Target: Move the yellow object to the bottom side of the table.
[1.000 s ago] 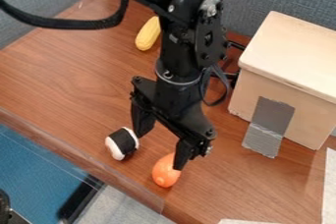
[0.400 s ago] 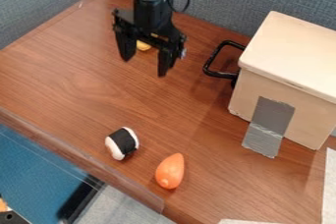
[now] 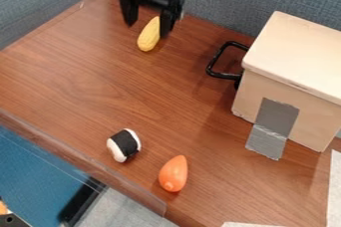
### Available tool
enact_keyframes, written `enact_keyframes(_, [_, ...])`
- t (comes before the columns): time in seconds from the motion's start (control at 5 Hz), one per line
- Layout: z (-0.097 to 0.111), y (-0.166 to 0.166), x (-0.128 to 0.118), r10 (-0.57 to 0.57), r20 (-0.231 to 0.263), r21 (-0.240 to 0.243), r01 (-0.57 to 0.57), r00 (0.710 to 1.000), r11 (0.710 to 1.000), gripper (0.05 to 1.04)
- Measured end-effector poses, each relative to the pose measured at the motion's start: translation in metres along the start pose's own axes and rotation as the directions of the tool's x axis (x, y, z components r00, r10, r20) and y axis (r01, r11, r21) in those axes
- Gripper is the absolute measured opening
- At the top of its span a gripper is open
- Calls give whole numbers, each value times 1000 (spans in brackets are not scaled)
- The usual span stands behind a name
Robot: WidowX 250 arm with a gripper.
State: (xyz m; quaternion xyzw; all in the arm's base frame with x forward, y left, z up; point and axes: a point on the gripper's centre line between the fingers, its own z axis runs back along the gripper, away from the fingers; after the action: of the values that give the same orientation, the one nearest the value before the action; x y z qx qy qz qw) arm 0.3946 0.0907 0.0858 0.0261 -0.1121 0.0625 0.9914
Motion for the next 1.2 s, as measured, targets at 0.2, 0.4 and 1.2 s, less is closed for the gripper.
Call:
enact_keyframes(0.2, [-18, 16, 17, 30, -11, 1, -30, 999, 1000, 1001])
enact_keyframes(0.4, [-35, 26, 24, 63, -31, -3, -63, 998, 998, 1001])
enact_keyframes(1.2, [-84, 11, 28, 66, -90, -9, -67, 994, 998, 669])
